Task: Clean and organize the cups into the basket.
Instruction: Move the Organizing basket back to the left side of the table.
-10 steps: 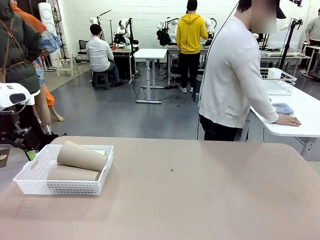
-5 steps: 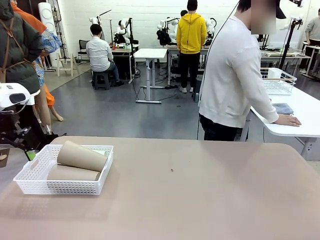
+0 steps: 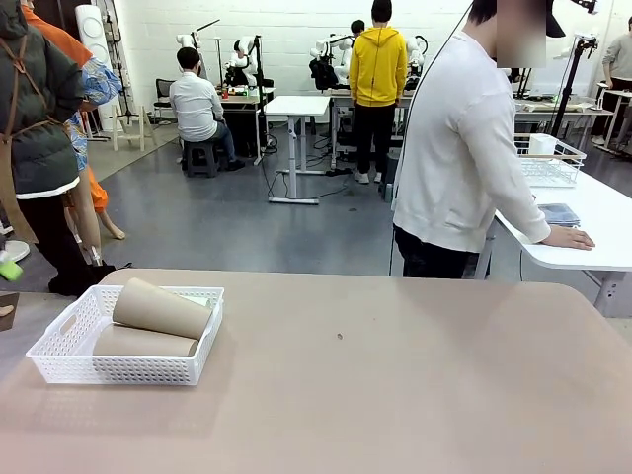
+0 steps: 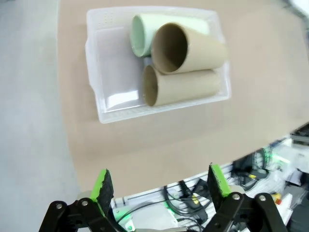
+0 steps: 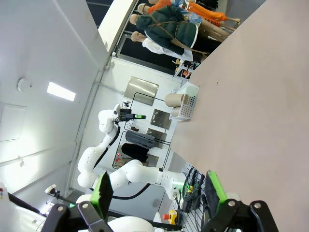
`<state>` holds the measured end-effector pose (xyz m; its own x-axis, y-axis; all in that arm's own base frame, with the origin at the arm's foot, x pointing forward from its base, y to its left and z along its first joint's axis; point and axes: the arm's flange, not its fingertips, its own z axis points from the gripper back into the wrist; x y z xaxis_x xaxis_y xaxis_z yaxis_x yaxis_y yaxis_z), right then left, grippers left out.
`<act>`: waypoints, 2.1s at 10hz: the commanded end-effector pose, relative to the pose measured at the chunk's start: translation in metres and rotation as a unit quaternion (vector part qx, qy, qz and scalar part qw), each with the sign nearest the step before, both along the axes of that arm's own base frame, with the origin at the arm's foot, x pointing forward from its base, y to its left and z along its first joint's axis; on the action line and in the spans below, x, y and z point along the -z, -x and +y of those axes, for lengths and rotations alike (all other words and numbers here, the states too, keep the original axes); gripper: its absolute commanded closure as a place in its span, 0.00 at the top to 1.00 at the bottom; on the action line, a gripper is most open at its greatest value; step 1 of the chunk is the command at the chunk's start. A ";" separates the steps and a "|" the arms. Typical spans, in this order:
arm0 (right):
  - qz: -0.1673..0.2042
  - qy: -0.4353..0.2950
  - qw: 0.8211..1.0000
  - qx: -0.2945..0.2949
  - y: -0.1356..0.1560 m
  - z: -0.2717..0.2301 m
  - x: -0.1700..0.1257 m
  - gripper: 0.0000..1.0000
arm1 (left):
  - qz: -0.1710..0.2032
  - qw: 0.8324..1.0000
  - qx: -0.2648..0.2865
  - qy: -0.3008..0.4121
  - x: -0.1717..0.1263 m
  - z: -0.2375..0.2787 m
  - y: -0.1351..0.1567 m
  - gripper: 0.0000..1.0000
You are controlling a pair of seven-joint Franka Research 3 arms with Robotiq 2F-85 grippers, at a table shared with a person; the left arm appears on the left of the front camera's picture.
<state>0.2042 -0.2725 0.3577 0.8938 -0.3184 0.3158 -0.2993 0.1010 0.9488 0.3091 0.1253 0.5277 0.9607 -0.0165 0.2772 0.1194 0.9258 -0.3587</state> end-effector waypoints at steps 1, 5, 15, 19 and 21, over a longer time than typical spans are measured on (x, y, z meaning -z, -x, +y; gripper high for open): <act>-0.001 -0.001 1.000 0.001 0.001 0.000 0.000 1.00 | 0.021 0.987 0.062 0.148 -0.006 0.050 -0.010 1.00; -0.001 -0.001 1.000 0.001 0.001 0.000 0.000 1.00 | 0.019 0.952 0.052 0.301 0.011 0.146 0.005 1.00; -0.001 -0.001 1.000 0.001 0.001 0.000 0.000 1.00 | 0.013 0.925 0.040 0.377 0.073 0.194 0.027 1.00; -0.001 -0.001 1.000 0.001 0.001 0.000 0.000 1.00 | 0.013 0.925 0.040 0.377 0.073 0.194 0.027 1.00; -0.001 -0.001 1.000 0.001 0.001 0.000 0.000 1.00 | 0.013 0.925 0.040 0.377 0.073 0.194 0.027 1.00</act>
